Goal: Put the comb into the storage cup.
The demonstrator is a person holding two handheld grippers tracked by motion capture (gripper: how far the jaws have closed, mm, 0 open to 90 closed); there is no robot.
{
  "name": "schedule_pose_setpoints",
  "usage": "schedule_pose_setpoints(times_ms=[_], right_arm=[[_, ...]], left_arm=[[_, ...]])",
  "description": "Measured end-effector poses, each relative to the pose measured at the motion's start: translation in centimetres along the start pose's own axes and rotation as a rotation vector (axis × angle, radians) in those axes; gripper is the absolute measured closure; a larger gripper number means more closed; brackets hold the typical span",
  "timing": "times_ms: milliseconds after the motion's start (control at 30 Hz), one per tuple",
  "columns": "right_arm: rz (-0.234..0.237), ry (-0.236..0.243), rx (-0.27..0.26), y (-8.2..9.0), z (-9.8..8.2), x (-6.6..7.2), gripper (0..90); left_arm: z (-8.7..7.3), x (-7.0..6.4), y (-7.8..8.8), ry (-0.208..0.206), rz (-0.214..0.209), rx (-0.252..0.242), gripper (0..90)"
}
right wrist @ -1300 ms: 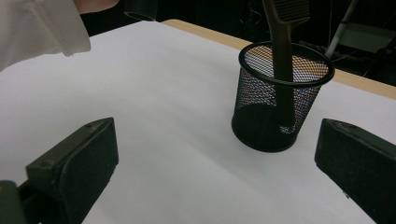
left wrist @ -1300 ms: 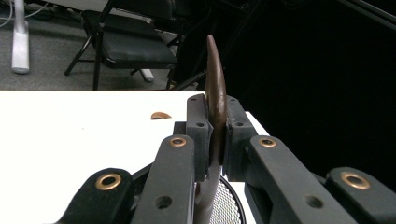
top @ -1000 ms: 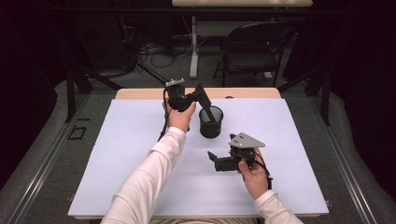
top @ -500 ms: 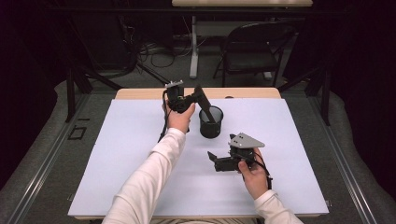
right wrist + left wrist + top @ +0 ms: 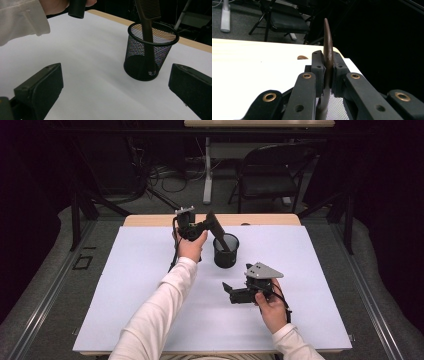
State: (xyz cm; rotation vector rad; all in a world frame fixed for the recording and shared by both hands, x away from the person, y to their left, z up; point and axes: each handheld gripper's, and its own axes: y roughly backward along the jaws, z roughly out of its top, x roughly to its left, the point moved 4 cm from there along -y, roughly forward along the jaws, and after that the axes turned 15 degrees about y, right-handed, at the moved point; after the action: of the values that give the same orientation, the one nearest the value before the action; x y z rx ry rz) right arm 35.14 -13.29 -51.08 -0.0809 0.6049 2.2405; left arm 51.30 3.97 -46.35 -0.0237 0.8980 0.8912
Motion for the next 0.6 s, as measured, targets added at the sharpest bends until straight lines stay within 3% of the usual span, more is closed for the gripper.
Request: schedule_pose_setpoints(times_ms=[600], right_arm=[[0.002, -0.001, 0.003, 0.0, 0.0, 0.0, 0.0]], left_arm=[[0.1, 1.5, 0.4, 0.044, 0.009, -0.013, 83.0]])
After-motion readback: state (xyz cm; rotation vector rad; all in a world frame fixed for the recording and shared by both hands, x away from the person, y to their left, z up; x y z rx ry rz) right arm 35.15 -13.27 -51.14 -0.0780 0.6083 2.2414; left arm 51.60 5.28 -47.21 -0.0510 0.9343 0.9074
